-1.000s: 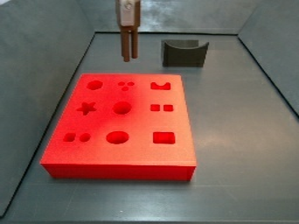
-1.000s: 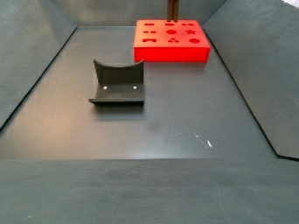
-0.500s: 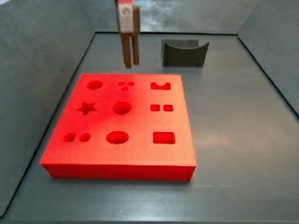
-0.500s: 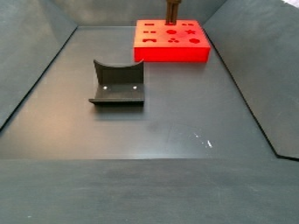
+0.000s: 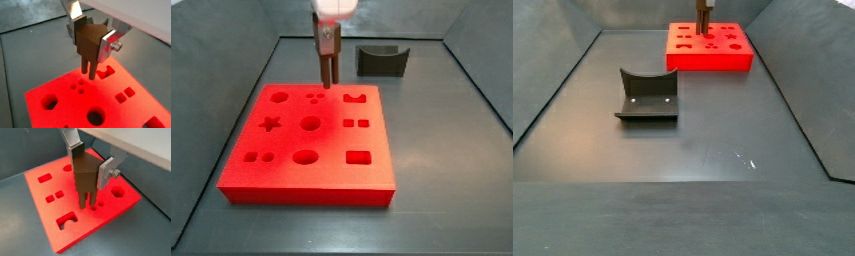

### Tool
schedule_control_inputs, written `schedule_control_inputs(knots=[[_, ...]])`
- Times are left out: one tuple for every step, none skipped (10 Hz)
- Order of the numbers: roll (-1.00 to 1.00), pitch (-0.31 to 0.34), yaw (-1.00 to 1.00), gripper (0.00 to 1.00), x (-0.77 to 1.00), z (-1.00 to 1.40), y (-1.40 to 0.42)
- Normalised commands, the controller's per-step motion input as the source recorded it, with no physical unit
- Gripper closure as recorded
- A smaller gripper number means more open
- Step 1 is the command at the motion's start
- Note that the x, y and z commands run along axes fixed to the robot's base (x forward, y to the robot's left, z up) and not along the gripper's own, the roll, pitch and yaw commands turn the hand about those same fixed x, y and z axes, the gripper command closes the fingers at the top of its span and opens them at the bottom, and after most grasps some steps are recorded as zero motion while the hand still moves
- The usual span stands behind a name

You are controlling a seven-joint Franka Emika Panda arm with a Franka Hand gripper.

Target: Insert the 3 prong object.

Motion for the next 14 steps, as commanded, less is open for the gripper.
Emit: schedule_control_inputs(knots=[[-0.08, -0.03, -0.09, 1.0, -0.2, -0.41, 0.09], [-0.28, -0.11, -0.15, 1.0, -0.25, -0.24, 0.1], [-0.35, -0.139, -0.13, 1.0, -0.17, -0.17, 0.13], [-0.41, -0.144, 0.0, 1.0, -0.23, -0.09, 0.15], [-0.41, -0.119, 0.11, 1.0, -0.2, 0.01, 0.06], [-0.36, -0.104, 0.33, 1.0, -0.13, 0.15, 0.0], [-0.33, -0.129, 0.48, 1.0, -0.2, 0.27, 0.0], [-0.15, -0.094, 0.55, 1.0, -0.03, 0.14, 0.0], [0.0, -0.063, 0.63, 1.0, 0.0, 0.0, 0.05], [0.03, -0.05, 0.67, 1.0, 0.0, 0.0, 0.09], [0.07, -0.063, 0.67, 1.0, -0.04, -0.07, 0.0], [0.12, -0.046, 0.64, 1.0, 0.0, -0.11, 0.0], [0.09, -0.06, 0.39, 1.0, -0.07, -0.09, -0.13], [0.11, -0.054, 0.24, 1.0, -0.1, -0.14, -0.19]])
